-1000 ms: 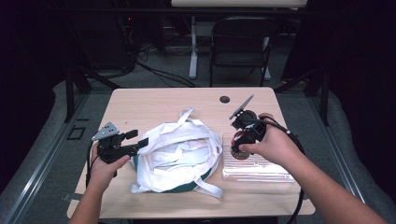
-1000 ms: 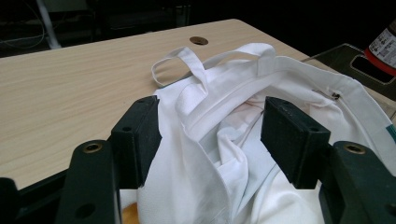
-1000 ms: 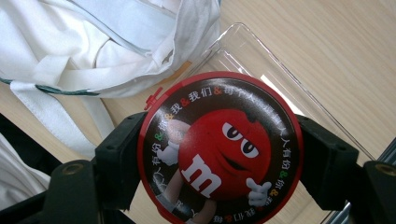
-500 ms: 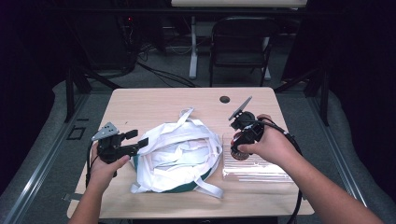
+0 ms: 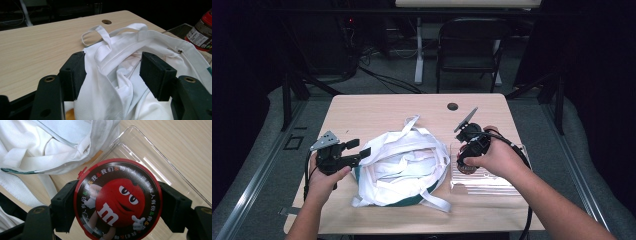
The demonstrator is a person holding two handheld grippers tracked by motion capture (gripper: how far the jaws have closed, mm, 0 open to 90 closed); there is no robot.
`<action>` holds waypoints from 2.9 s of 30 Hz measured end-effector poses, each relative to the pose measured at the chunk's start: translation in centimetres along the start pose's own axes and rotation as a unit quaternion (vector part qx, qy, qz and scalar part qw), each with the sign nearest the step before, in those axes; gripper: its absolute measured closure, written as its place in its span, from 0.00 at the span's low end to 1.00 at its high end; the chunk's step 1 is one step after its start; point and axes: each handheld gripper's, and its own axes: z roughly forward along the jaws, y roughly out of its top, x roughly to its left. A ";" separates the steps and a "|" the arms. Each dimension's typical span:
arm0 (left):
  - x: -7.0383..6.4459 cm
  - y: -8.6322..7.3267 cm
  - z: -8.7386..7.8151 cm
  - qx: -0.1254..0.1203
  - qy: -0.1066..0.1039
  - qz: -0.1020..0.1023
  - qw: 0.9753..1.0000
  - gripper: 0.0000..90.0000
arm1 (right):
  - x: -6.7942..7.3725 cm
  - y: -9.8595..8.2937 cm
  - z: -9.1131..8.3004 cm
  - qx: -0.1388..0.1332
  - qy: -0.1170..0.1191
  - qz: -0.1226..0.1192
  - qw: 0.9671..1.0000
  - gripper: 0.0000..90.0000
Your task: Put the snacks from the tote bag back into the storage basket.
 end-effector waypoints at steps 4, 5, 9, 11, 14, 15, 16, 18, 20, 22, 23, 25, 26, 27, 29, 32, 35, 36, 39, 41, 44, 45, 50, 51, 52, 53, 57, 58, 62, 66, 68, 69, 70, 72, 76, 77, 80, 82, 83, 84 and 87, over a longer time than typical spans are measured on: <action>0.0 0.0 0.0 -0.001 0.001 0.000 1.000 0.42 | 0.1 0.0 0.5 0.005 -0.001 -0.003 1.000 0.28; 0.0 0.0 -0.1 0.000 0.001 0.000 1.000 0.42 | 0.1 0.0 0.7 0.002 -0.001 -0.002 1.000 0.28; 0.1 0.0 -0.1 0.000 0.001 -0.001 1.000 0.42 | 0.2 0.0 1.2 0.009 -0.003 -0.002 1.000 0.28; 0.0 0.0 -0.1 0.001 0.001 0.000 1.000 0.42 | 0.2 -0.1 1.5 0.011 -0.003 -0.005 1.000 0.28; 0.0 0.0 -0.1 0.001 0.001 0.000 1.000 0.42 | 0.1 -0.2 2.0 0.014 -0.006 -0.004 1.000 0.28; 0.0 0.0 -0.1 0.001 0.001 -0.001 1.000 0.42 | 0.1 -0.2 2.2 0.013 -0.004 -0.004 1.000 0.28; 0.0 0.0 -0.1 0.000 0.002 -0.001 1.000 0.42 | 0.1 -0.3 2.4 0.015 -0.005 -0.002 1.000 0.28; 0.1 0.0 -0.1 0.001 0.002 -0.001 1.000 0.42 | 0.0 -0.4 2.8 0.013 -0.009 -0.004 1.000 0.28; 0.0 0.0 -0.1 0.001 0.001 -0.002 1.000 0.42 | 0.0 -0.4 3.1 0.018 -0.006 0.000 1.000 0.28; 0.0 0.0 0.0 -0.001 0.000 -0.001 1.000 0.42 | 0.0 -0.5 3.4 0.019 -0.009 0.000 1.000 0.28; 0.0 0.0 0.0 0.000 0.001 -0.001 1.000 0.42 | 0.0 -0.5 3.6 0.015 -0.008 0.000 1.000 0.28; 0.0 0.0 0.0 -0.001 0.000 -0.002 1.000 0.42 | -0.1 -0.5 3.8 0.021 -0.007 0.002 1.000 0.28; 0.0 0.0 0.0 0.002 0.001 -0.002 1.000 0.42 | -0.1 -0.5 4.0 0.017 -0.007 0.001 1.000 0.28; 0.0 0.0 0.0 -0.001 0.000 -0.002 1.000 0.42 | -0.1 -0.6 4.1 0.019 -0.009 0.002 1.000 0.28; 0.0 0.0 0.0 0.000 0.001 -0.001 1.000 0.42 | -0.1 -0.6 4.4 0.019 -0.008 0.004 1.000 0.28; 0.0 0.0 0.0 -0.001 0.000 -0.001 1.000 0.42 | -0.3 -0.6 5.0 0.023 -0.005 0.006 1.000 0.28; 0.0 0.0 0.0 0.001 0.001 -0.002 1.000 0.42 | -0.4 -0.8 5.6 0.020 -0.007 0.006 1.000 0.28; 0.1 0.0 0.0 0.001 0.001 -0.002 1.000 0.42 | -0.4 -0.8 5.7 0.023 -0.009 0.006 1.000 0.28; 0.1 0.0 0.0 0.002 0.000 -0.002 1.000 0.42 | -0.5 -0.9 6.2 0.026 -0.004 0.011 1.000 0.28; 0.0 -0.1 0.0 -0.001 0.000 -0.002 1.000 0.42 | -0.5 -1.0 6.6 0.024 -0.005 0.010 1.000 0.28; 0.0 -0.1 0.0 -0.001 0.000 -0.002 1.000 0.42 | -0.4 -1.0 6.9 0.027 -0.006 0.012 1.000 0.28; 0.0 0.0 0.0 0.000 0.000 -0.001 1.000 0.42 | -0.4 -1.1 7.2 0.017 -0.009 0.016 1.000 0.28; 0.1 -0.1 0.0 0.001 0.000 -0.002 1.000 0.42 | -0.4 -1.1 7.6 0.027 -0.007 0.011 1.000 0.28; 0.1 -0.1 0.0 0.001 0.000 -0.002 1.000 0.42 | -0.4 -1.1 7.8 0.022 -0.007 0.008 1.000 0.28; 0.1 -0.1 0.0 0.001 0.000 -0.002 1.000 0.42 | -0.4 -1.1 7.9 0.027 -0.008 0.013 1.000 0.28; 0.1 -0.1 0.0 0.001 0.000 -0.002 1.000 0.42 | -0.4 -1.1 8.0 0.027 -0.007 0.012 1.000 0.28; 0.1 -0.1 0.0 0.000 0.001 -0.003 1.000 0.42 | -0.3 -1.0 8.2 0.029 -0.013 0.004 0.999 0.28; 0.1 -0.1 0.0 0.000 0.001 -0.003 1.000 0.42 | -0.3 -1.1 8.3 0.021 -0.011 0.007 1.000 0.28; 0.1 -0.1 0.0 0.000 0.001 -0.002 1.000 0.42 | -0.3 -1.1 8.6 0.021 -0.010 0.008 1.000 0.28; 0.1 -0.1 0.0 0.000 0.001 -0.002 1.000 0.42 | -0.4 -1.2 8.9 0.021 -0.008 0.009 1.000 0.28; 0.1 -0.1 0.0 0.000 0.001 -0.002 1.000 0.42 | -0.5 -1.2 8.9 0.019 -0.007 0.012 1.000 0.28; 0.1 -0.1 0.0 0.001 0.001 -0.002 1.000 0.42 | -0.5 -1.2 9.0 0.019 -0.007 0.011 1.000 0.28; 0.1 -0.1 0.0 0.001 0.001 -0.002 1.000 0.42 | -0.6 -1.2 8.9 0.021 -0.007 0.009 1.000 0.28; 0.1 -0.1 0.0 0.001 0.001 -0.002 1.000 0.42 | -0.7 -1.2 8.9 0.021 -0.001 0.012 1.000 0.28; 0.1 -0.1 0.0 0.000 0.001 -0.002 1.000 0.42 | -0.9 -1.2 9.0 0.020 0.002 0.014 1.000 0.28; 0.1 -0.1 0.0 0.000 0.001 -0.002 1.000 0.42 | -0.9 -1.2 9.0 0.023 0.003 0.013 1.000 0.28; 0.1 0.0 0.0 0.001 0.001 -0.002 1.000 0.42 | -1.0 -1.3 9.1 0.022 0.003 0.013 1.000 0.27; 0.0 0.0 0.0 0.001 0.001 -0.001 1.000 0.42 | -1.0 -1.4 9.2 0.025 0.003 0.014 1.000 0.27; 0.0 0.0 0.0 0.001 0.001 -0.001 1.000 0.42 | -1.1 -1.3 9.2 0.027 0.005 0.015 1.000 0.27; 0.0 0.0 0.0 0.001 0.001 -0.002 1.000 0.42 | -1.1 -1.3 9.2 0.028 0.006 0.016 0.999 0.27; 0.1 0.0 0.0 0.000 0.001 -0.002 1.000 0.42 | -1.1 -1.3 9.2 0.026 0.003 0.016 1.000 0.27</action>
